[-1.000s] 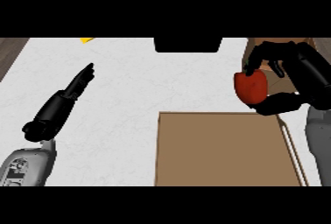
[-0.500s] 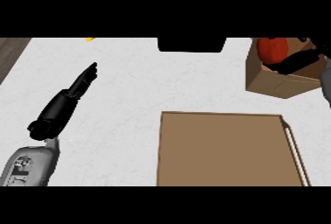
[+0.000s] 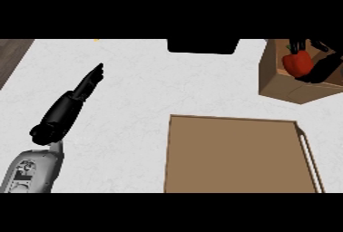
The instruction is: Pick the bell pepper from the tray and place it in the cardboard box
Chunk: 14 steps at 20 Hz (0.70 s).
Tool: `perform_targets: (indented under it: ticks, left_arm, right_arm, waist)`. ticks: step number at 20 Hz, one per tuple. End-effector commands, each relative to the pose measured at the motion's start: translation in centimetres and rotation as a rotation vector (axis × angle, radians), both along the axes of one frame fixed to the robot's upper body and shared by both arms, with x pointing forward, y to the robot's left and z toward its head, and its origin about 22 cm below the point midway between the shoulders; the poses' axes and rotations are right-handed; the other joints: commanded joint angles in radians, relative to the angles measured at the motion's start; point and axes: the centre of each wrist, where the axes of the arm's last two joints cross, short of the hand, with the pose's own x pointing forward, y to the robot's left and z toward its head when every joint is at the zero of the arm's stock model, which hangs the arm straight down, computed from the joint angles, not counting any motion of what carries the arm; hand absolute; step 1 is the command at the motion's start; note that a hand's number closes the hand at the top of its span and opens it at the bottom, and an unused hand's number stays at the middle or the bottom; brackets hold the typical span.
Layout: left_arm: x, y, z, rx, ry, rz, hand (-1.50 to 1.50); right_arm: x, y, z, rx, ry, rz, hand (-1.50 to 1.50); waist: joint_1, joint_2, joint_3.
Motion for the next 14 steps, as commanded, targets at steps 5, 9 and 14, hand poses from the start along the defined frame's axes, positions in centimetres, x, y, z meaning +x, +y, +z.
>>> perform_targets:
  ticks: [5,9,14]
  left_arm:
    - [-0.8,-1.3,-0.1,-0.004,0.01,-0.019,0.0]
    - [0.3,-0.2,0.5,-0.008,-0.014,0.0,0.0]
    - [0.0,0.7,0.2,-0.004,-0.001,-0.015,0.0]
  right_arm:
    - [0.1,-4.0,-2.0,-0.059,0.219,0.087,-1.5]
    - [0.2,-4.4,-1.7,0.08,0.171,0.232,-1.5]
    - [1.4,-2.8,-2.1,0.669,0.054,0.231,-1.5]
  waist:
    - [0.019,0.004,0.002]
    - [0.002,0.002,0.002]
    - [0.003,-0.002,0.005]
